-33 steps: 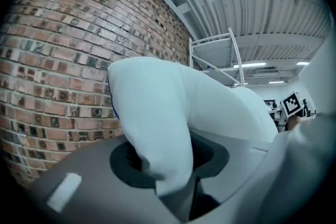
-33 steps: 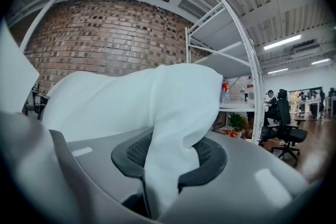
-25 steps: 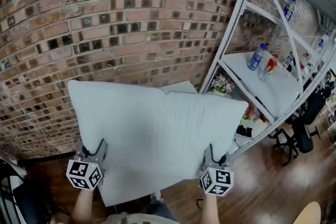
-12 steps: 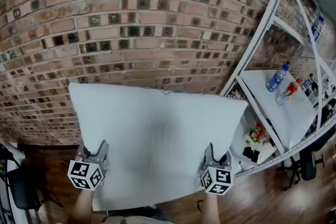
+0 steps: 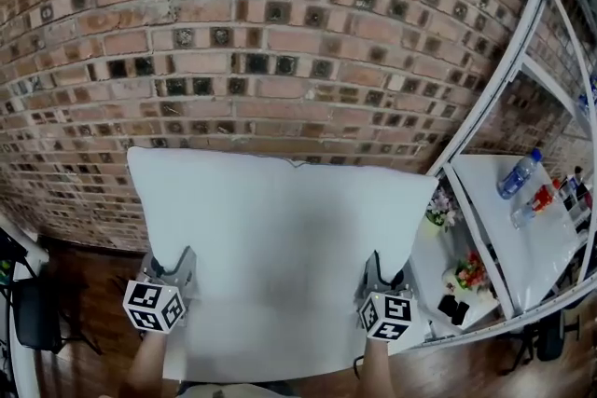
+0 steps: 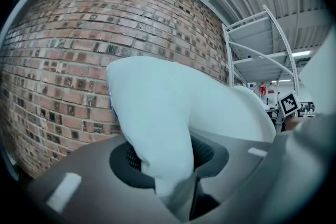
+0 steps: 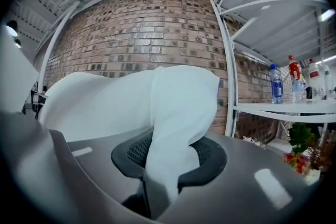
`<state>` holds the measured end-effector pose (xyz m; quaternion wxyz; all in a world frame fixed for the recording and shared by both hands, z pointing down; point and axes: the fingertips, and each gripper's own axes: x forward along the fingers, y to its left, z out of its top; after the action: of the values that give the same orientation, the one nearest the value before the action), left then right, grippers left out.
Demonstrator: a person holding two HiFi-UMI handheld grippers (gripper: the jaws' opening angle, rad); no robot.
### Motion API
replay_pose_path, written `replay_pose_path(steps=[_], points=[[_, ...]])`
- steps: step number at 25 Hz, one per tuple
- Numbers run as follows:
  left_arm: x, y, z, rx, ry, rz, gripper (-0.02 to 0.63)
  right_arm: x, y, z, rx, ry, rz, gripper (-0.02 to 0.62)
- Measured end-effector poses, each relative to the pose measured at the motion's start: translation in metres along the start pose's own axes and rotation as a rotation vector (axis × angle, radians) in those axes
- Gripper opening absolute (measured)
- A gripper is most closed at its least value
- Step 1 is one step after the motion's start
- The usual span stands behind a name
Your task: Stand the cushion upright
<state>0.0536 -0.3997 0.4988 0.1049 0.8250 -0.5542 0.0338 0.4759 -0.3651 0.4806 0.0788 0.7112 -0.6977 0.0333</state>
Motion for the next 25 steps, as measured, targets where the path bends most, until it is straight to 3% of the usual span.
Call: replay_pose_path(steps=[10, 25], points=[[0.039, 0.024, -0.012, -0.012, 0.014, 0.077, 0.156, 0.079, 0.003, -0.007, -0.022, -0.007, 0.076, 0.123], [0.097, 0.055, -0.014, -0.023, 0.049, 0.077, 0.192, 0.153, -0.003, -0.017, -0.055, 0.041, 0.099, 0.120]])
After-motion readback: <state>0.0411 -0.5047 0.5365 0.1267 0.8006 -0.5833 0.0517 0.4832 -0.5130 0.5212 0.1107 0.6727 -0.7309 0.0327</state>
